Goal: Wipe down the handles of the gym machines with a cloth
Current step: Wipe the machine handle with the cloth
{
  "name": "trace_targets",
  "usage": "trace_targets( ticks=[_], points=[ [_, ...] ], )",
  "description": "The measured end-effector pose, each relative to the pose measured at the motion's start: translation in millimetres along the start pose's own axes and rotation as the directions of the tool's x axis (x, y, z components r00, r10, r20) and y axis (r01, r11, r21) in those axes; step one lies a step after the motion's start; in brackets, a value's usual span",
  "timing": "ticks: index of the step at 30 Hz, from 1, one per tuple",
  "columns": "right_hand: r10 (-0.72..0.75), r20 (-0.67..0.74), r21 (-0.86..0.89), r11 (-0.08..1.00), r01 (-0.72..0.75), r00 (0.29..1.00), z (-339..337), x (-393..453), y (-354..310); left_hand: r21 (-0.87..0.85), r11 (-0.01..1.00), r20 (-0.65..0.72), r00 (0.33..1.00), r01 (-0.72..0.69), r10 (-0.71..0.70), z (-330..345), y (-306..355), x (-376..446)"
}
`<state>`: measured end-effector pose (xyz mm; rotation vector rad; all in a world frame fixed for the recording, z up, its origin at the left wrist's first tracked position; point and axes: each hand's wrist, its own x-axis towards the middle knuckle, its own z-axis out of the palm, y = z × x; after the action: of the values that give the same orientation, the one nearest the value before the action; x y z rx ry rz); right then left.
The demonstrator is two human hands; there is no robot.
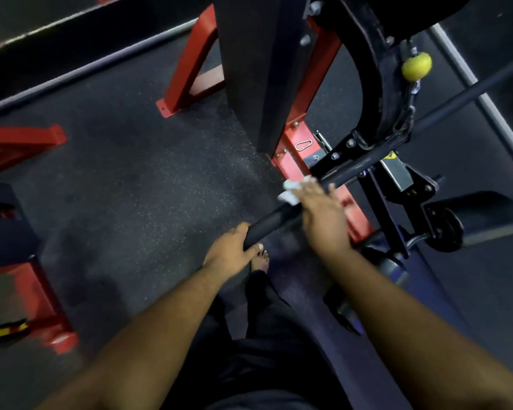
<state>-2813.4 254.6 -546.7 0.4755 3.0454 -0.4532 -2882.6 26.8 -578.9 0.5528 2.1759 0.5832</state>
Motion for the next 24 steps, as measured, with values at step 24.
trace_targets(
  ticks=[24],
  points=[
    [0.058, 0.107, -0.187, 0.982, -0.037, 0.993, -14.6, 24.4, 34.9, 0.006, 1.0, -0.014, 1.0, -0.004, 0.005, -2.4, -13.4, -16.7]
  ],
)
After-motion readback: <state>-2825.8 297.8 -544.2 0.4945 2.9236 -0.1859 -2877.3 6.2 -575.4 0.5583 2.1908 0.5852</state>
